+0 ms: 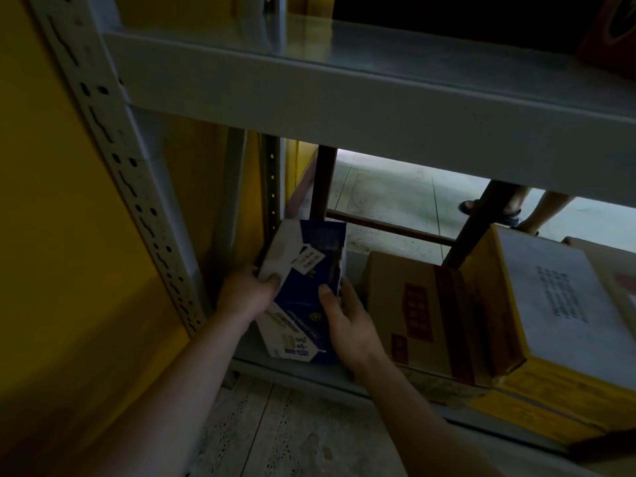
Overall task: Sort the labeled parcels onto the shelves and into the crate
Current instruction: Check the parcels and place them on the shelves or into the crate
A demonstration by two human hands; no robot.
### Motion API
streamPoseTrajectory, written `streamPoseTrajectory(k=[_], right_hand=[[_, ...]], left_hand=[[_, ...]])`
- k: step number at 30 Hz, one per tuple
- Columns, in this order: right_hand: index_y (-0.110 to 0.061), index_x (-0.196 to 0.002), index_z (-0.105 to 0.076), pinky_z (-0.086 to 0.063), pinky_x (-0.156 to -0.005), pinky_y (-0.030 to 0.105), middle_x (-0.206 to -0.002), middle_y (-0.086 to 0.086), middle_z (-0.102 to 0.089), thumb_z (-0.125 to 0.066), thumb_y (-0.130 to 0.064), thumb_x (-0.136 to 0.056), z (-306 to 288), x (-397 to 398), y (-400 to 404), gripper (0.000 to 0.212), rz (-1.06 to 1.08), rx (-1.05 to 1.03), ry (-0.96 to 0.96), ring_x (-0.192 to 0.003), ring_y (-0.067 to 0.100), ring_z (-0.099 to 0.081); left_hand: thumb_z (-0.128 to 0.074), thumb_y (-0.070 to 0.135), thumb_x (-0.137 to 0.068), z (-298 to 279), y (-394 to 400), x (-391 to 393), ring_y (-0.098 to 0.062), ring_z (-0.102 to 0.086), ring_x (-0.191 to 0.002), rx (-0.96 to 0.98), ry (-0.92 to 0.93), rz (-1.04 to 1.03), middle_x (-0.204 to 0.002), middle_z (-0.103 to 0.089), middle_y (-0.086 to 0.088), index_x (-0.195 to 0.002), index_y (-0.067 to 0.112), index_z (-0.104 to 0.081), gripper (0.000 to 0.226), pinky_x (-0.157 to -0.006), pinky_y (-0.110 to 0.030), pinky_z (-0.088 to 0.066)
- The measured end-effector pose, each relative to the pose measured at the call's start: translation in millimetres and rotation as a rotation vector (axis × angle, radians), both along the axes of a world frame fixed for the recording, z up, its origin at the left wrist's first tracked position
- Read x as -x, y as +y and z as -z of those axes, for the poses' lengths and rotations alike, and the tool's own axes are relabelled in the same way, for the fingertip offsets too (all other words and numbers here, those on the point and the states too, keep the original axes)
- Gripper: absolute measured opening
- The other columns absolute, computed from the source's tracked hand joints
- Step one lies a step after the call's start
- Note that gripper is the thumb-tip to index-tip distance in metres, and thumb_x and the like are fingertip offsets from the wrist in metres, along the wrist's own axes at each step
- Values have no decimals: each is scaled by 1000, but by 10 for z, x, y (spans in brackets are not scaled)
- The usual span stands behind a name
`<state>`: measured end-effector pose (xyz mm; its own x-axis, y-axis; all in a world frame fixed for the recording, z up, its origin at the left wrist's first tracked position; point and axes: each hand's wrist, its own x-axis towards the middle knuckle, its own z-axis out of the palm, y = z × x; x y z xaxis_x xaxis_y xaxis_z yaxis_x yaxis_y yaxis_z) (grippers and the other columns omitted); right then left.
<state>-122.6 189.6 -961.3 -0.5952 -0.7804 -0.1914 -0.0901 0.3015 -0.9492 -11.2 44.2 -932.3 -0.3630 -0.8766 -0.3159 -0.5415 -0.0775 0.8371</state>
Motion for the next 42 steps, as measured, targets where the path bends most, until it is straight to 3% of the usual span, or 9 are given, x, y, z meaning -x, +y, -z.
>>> streamPoseTrajectory(k=[4, 7, 11, 15, 20, 24, 28, 33, 42], right_hand=[[-72, -109, -33, -59, -80, 29, -127, -11, -63, -43, -49, -104, 46, 74, 22, 25, 13, -5, 129, -98, 3, -68], [-52, -133, -27, -52, -66, 13, -123, -12, -60, -38, -42, -107, 7, 122, 32, 30, 6, -20, 137, -87, -4, -64], [-38, -153, -21, -48, -59, 6, -124, -14, -55, -37, -37, -108, -34, 172, 39, 48, -6, -32, 119, -86, -6, -60], [-39, -156, -18, -49, -71, 8, -125, -17, -49, -35, -33, -109, -37, 246, 53, 50, 11, -50, 74, -97, -3, -58], [-44, -146, -35, -53, -101, 38, -144, -4, -48, -36, -22, -108, -64, 302, 70, 44, 37, -135, 95, -123, 16, -57], [-30, -152, -38, -45, -108, 40, -160, 0, -22, -37, -43, -107, -77, 362, 83, 47, 68, -231, 259, -141, 26, -37], [-41, -143, -42, -48, -104, 52, -150, -6, -38, -22, -93, -79, -64, 373, 60, 85, 19, -218, 347, -138, 25, -41], [-41, -157, -14, -34, -117, 53, -164, -6, -16, -25, -105, -61, -109, 357, 5, 116, -91, -297, 394, -150, 26, -21], [-44, -157, -12, -27, -121, 53, -167, -7, -11, -26, -105, -58, -112, 351, -20, 117, -74, -297, 382, -153, 26, -16]], left_hand=[[-57, 45, -97, 30, 101, 51, -18, -56, -104, -82, 22, 94, -126, -59, -2, -137, 23, -48, 47, -77, -33, -46], [-49, 46, -101, 59, 172, 94, -20, -57, -107, -118, 67, 114, -126, -59, -3, -142, 24, -45, 47, -81, -34, -45], [-44, 38, -105, 1, 231, 129, -6, -54, -85, -141, 125, 103, -104, -59, 6, -138, 23, -48, 37, -62, -26, -39], [-34, 43, -106, -103, 267, 206, -8, -48, -82, -65, 126, -32, -99, -53, 6, -132, 18, -54, 41, -80, -30, -38], [-45, 36, -104, -150, 201, 272, -17, -60, -98, 76, 108, -65, -100, -62, 3, -92, 34, -60, 20, -88, -39, -48], [-50, 38, -101, -40, 301, 310, -19, -55, -116, 156, 5, 95, -119, -58, 4, -115, 33, -58, 16, -91, -33, -42], [-55, 64, -89, 142, 269, 315, -30, -49, -130, 78, -110, 107, -144, -49, -8, -145, 19, -42, 73, -100, -40, -42], [-44, 100, -56, 368, 80, 198, -32, -38, -140, -80, -164, 109, -157, -35, -6, -155, 28, -26, 124, -114, -49, -33], [-61, 73, -74, 438, 109, -42, -27, -50, -131, -294, 105, 28, -149, -48, -4, -152, 25, -36, 95, -105, -41, -44]])
